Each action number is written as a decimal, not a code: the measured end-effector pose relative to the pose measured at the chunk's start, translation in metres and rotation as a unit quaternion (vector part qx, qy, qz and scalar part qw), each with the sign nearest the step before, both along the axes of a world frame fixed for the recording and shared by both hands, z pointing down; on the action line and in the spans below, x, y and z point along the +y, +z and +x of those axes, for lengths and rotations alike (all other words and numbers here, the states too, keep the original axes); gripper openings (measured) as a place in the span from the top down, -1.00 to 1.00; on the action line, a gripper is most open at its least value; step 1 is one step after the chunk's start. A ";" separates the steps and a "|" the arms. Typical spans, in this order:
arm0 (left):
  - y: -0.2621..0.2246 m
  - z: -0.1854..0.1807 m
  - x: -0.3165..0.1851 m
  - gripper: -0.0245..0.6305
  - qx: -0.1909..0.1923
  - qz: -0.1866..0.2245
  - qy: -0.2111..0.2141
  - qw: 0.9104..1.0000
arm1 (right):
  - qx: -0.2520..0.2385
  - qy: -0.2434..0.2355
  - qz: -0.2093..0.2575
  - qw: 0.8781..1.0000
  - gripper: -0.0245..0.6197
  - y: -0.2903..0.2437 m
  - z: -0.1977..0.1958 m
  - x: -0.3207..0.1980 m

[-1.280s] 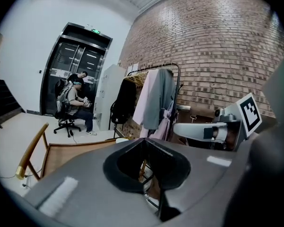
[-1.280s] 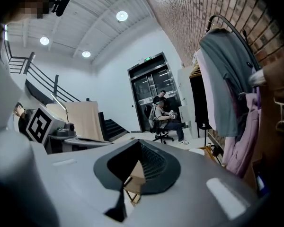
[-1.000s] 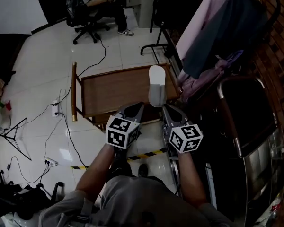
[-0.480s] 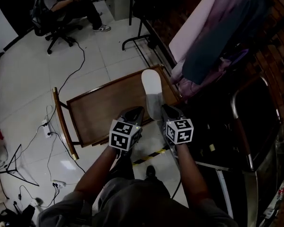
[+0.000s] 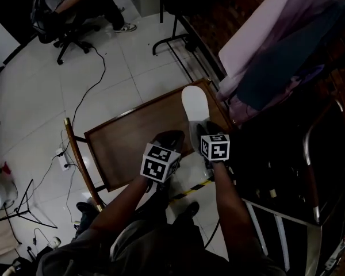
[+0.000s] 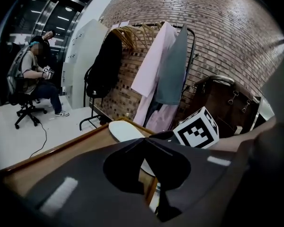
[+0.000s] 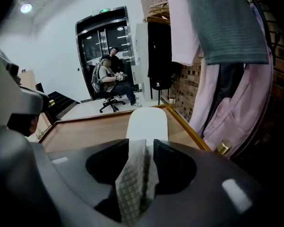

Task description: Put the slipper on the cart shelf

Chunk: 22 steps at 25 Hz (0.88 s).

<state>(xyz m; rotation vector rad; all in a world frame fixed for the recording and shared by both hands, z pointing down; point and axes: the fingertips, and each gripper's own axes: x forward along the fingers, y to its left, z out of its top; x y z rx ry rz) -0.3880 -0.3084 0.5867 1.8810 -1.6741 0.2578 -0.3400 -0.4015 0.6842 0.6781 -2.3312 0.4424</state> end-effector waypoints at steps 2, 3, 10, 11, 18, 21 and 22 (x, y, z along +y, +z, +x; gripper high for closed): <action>0.001 -0.007 -0.002 0.90 0.001 -0.002 0.002 1.000 | 0.014 0.007 -0.009 1.000 0.50 0.013 -0.002 -0.004; 0.001 -0.011 -0.002 0.90 0.002 -0.004 0.001 1.000 | 0.024 0.009 -0.012 1.000 0.50 0.020 -0.003 -0.004; -0.002 -0.028 0.007 0.90 0.013 -0.005 -0.008 1.000 | 0.034 -0.001 -0.002 0.999 0.89 0.011 -0.001 0.011; -0.002 -0.026 0.007 0.90 0.016 -0.004 -0.004 1.000 | 0.028 0.000 0.000 1.000 0.89 0.005 0.002 0.015; -0.008 0.007 0.006 0.90 0.028 0.009 0.034 0.999 | -0.021 0.012 0.030 0.999 0.89 -0.055 0.036 0.041; -0.016 0.026 0.007 0.90 0.031 0.013 0.052 0.998 | -0.045 0.016 0.044 0.998 0.89 -0.086 0.058 0.056; -0.020 0.034 0.008 0.90 0.031 0.014 0.058 0.998 | -0.053 0.019 0.048 0.997 0.89 -0.096 0.066 0.060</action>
